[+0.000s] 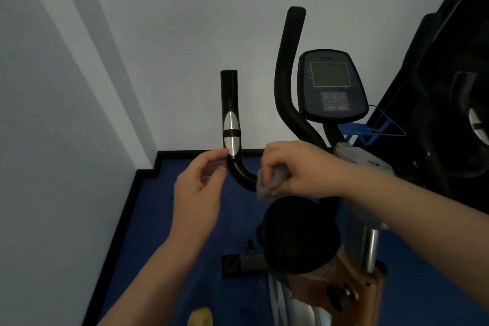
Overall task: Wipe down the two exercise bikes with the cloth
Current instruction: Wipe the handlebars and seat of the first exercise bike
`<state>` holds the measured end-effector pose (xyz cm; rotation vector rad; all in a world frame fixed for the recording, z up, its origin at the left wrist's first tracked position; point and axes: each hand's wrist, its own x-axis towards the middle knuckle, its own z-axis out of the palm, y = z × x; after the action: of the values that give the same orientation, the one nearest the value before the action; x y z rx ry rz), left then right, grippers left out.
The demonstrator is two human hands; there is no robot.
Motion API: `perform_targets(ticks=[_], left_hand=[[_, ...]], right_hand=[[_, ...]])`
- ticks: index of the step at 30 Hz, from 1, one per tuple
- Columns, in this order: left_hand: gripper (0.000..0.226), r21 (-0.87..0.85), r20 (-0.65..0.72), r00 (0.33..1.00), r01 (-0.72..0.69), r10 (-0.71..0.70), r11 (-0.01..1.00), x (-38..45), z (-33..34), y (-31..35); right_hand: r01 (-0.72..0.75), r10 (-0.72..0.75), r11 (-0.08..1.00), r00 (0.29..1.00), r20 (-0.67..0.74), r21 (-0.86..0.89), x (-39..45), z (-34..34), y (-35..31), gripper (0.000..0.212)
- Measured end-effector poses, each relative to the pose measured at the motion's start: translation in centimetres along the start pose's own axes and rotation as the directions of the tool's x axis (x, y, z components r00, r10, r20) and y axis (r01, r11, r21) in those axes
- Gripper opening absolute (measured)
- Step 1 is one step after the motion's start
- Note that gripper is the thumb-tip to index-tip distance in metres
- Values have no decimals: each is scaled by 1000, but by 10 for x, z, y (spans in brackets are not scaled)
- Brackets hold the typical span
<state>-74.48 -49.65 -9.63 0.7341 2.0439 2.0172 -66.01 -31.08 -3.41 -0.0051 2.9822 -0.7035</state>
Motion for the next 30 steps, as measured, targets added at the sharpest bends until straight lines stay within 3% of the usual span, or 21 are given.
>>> perform_targets(ticks=[2, 3, 5, 8, 10, 12, 14, 17, 19, 21, 23, 25, 28, 30], left_hand=[[33, -6, 1, 1000, -25, 25, 1000, -3, 0, 3], [34, -15, 3, 999, -37, 37, 999, -4, 1, 5], [34, -28, 16, 998, -58, 59, 998, -6, 6, 8], [33, -4, 98, 991, -87, 87, 996, -2, 18, 13], [30, 25, 164, 983, -87, 81, 996, 6, 28, 16], [27, 37, 167, 983, -79, 72, 996, 15, 35, 18], [25, 37, 122, 990, -71, 66, 997, 21, 37, 16], [26, 43, 97, 992, -79, 74, 996, 19, 36, 10], [28, 85, 115, 989, -99, 89, 991, 16, 35, 7], [30, 119, 128, 986, -126, 111, 985, 13, 35, 6], [33, 119, 144, 982, -144, 126, 982, 11, 33, 6], [33, 135, 171, 975, -168, 144, 977, 10, 30, 6], [30, 116, 153, 978, -164, 145, 980, 13, 30, 7], [29, 63, 79, 984, -162, 157, 985, 18, 31, 8]], right_hand=[[2, 8, 983, 998, 56, -184, -12, -12, 2, 19], [5, 0, 983, 1000, 24, -182, -19, -18, 3, 20], [9, -14, 999, 985, -173, -31, -36, -29, 6, 22], [32, 79, 982, 825, -560, 187, -61, -37, 20, 23], [-45, 190, 972, 732, -654, 232, -67, -26, 31, 24], [-111, 279, 949, 733, -621, 295, -69, 0, 34, 23], [-91, 310, 934, 690, -654, 346, -76, 29, 32, 23], [-55, 176, 980, 696, -696, 193, -91, 40, 38, 23], [-59, 204, 971, 705, -679, 231, -88, 32, 46, 23], [-82, 306, 938, 651, -694, 337, -79, 31, 44, 22], [-91, 273, 957, 611, -743, 277, -71, 43, 35, 23], [-72, 159, 987, 628, -762, 146, -73, 48, 35, 23], [62, 17, 995, 686, -727, 82, -72, 26, 38, 24], [160, -68, 983, 783, -618, 95, -54, 12, 29, 26]])
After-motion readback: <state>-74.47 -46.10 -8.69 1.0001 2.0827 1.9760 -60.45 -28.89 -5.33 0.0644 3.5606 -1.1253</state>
